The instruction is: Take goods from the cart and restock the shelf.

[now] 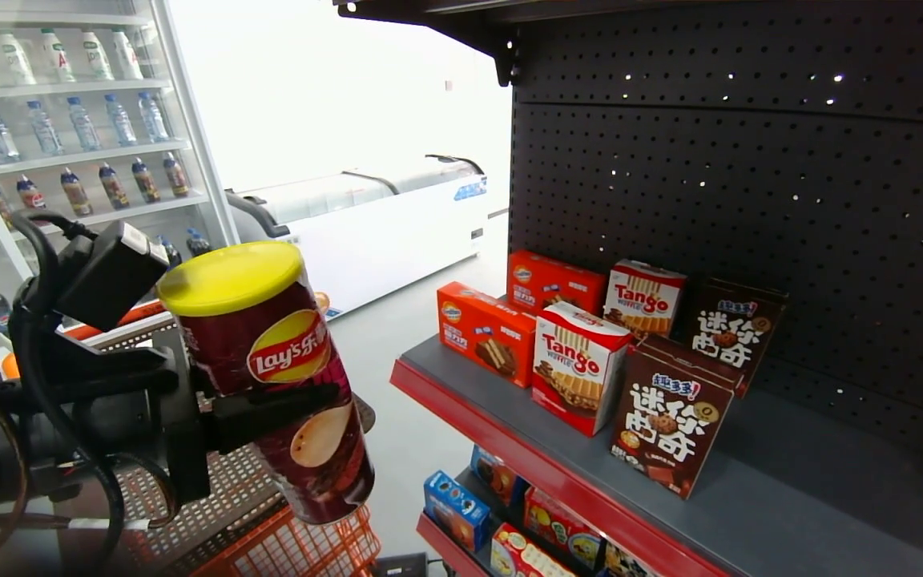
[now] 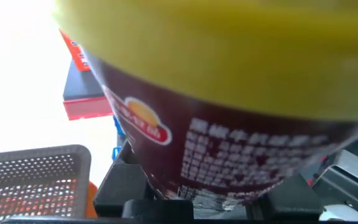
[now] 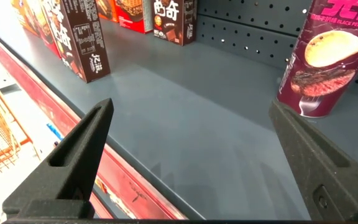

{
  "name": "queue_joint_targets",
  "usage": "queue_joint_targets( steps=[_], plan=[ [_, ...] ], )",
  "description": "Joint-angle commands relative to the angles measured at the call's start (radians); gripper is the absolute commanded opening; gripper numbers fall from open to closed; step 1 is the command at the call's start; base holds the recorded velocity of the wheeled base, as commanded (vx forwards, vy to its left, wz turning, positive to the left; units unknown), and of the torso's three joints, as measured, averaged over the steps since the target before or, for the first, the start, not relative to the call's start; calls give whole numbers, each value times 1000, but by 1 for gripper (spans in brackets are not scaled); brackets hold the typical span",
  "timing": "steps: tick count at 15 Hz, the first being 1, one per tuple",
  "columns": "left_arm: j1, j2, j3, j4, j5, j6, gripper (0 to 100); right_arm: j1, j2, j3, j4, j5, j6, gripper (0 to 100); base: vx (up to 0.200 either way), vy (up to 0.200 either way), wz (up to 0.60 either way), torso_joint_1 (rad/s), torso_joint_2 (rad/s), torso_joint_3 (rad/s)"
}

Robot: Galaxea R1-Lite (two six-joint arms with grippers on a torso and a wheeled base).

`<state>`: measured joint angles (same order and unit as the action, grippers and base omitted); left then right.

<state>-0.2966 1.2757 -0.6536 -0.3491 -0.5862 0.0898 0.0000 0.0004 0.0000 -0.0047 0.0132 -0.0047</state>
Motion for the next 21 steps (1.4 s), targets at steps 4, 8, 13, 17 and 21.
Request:
queue_joint_targets(
  steps=[4,8,13,17,21],
  plan=[
    [-7,-6,52,4,-60,-13,0,0,0,0,0,2,0,100,0,0,0,0,0,0],
    [-76,-9,75,4,-132,-13,0,0,0,0,-1,2,0,100,0,0,0,0,0,0],
    [-104,-21,75,4,-190,-12,0,0,0,0,-1,2,0,100,0,0,-240,1,0,1],
    [-130,-19,75,4,-193,-10,0,0,0,0,-1,2,0,100,0,0,-600,4,0,1],
    [-176,-19,81,4,-195,-10,0,2,0,0,0,2,0,100,0,0,-600,0,5,4]
  ],
)
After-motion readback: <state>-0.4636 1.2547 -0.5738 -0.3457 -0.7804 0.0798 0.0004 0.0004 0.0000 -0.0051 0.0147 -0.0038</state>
